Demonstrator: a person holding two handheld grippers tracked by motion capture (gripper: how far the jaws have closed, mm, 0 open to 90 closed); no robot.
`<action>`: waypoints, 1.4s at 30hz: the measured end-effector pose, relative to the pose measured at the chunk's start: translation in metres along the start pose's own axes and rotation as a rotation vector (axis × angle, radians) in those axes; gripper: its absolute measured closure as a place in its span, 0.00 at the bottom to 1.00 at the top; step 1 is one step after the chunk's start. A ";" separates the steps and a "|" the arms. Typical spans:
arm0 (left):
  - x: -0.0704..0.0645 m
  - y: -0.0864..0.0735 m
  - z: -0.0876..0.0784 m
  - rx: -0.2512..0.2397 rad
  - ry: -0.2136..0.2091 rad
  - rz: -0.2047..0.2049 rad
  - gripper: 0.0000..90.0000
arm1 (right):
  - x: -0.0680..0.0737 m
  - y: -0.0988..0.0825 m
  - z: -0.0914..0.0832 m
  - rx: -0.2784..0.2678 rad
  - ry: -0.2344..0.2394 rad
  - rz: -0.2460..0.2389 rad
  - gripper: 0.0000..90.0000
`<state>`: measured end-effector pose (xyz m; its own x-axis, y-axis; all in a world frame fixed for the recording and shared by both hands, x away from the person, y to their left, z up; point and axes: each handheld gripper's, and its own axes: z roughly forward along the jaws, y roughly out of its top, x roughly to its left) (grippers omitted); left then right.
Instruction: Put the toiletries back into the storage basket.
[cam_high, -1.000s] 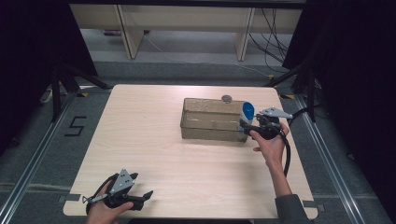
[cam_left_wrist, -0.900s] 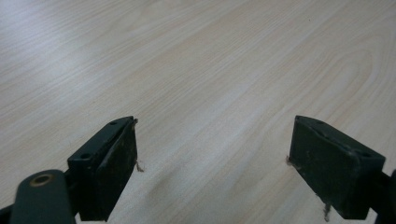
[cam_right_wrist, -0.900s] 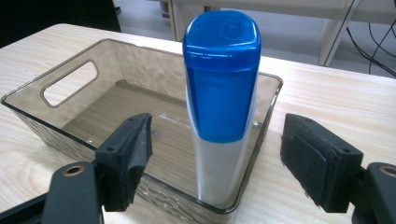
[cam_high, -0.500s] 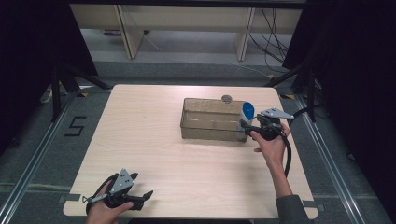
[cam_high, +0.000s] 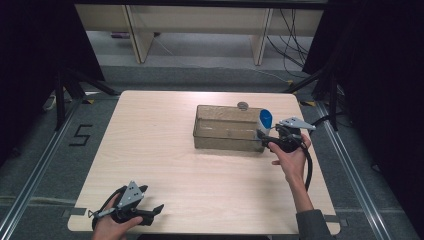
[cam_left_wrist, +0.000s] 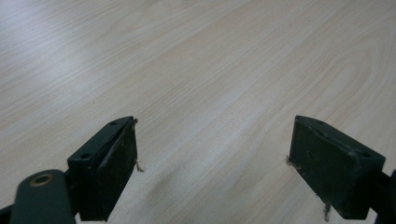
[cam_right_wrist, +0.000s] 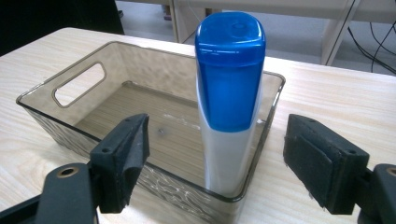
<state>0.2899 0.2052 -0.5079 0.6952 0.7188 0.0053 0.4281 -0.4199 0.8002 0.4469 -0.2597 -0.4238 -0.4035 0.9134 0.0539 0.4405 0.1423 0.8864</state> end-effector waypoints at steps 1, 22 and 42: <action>-0.001 0.000 0.000 -0.005 -0.006 -0.004 0.17 | 0.002 0.000 -0.001 0.007 -0.001 0.037 0.26; -0.001 0.000 0.000 -0.010 -0.005 -0.011 0.17 | 0.009 -0.004 -0.009 0.006 0.001 0.002 0.26; -0.001 0.000 0.000 -0.009 -0.005 -0.010 0.17 | 0.017 -0.013 -0.014 0.022 0.015 0.015 0.26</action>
<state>0.2892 0.2043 -0.5083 0.6933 0.7206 -0.0058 0.4300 -0.4072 0.8058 0.4227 -0.2511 -0.4278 -0.4082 0.9099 0.0741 0.4641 0.1369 0.8751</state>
